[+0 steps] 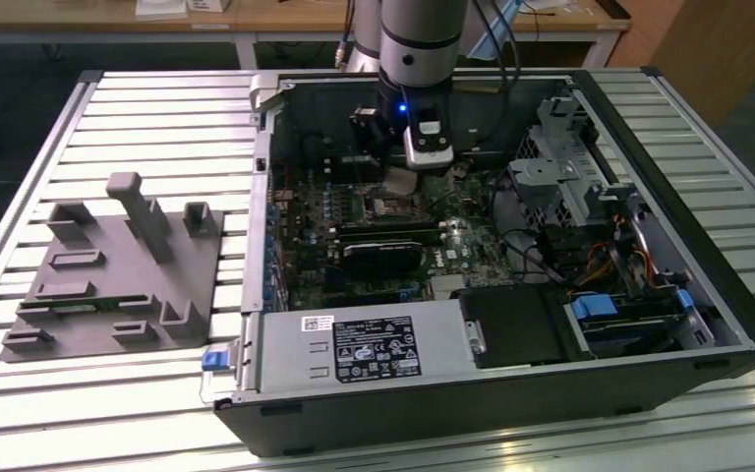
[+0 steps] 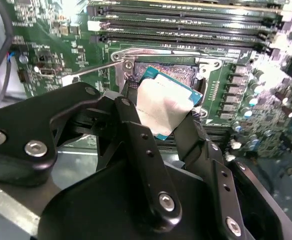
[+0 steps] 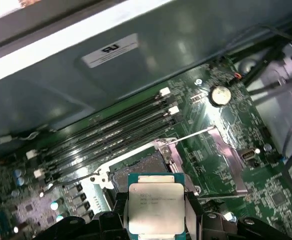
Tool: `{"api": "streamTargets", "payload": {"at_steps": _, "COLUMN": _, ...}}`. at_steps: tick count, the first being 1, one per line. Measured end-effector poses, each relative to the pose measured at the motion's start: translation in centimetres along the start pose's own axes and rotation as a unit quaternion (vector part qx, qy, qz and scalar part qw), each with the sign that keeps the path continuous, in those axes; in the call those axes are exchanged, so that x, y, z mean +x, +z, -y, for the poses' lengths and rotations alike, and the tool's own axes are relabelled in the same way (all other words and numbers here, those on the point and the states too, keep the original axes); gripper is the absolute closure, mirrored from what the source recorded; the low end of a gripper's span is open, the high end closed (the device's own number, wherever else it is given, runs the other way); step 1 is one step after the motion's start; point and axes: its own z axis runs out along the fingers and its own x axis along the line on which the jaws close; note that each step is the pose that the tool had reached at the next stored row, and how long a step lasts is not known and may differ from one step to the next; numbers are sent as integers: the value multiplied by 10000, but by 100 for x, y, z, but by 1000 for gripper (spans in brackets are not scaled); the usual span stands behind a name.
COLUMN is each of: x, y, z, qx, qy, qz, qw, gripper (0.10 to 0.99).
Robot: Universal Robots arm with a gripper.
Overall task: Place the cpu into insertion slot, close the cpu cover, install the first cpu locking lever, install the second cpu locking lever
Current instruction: 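Place the cpu into insertion slot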
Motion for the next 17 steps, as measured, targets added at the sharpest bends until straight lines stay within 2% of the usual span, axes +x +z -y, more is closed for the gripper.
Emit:
{"api": "streamTargets", "payload": {"at_steps": 4, "x": 0, "y": 5, "z": 1, "qx": -6, "qy": 325, "qz": 27, "qw": 9995, "gripper": 549}}
{"api": "streamTargets", "payload": {"at_steps": 8, "x": 0, "y": 10, "z": 1, "qx": -12, "qy": 646, "qz": 54, "qw": 9979, "gripper": 549}}
{"api": "streamTargets", "payload": {"at_steps": 13, "x": 0, "y": 15, "z": 1, "qx": -18, "qy": 1025, "qz": 86, "qw": 9947, "gripper": 549}}
{"api": "streamTargets", "payload": {"at_steps": 17, "x": 0, "y": 19, "z": 2, "qx": -24, "qy": 1316, "qz": 111, "qw": 9912, "gripper": 549}}
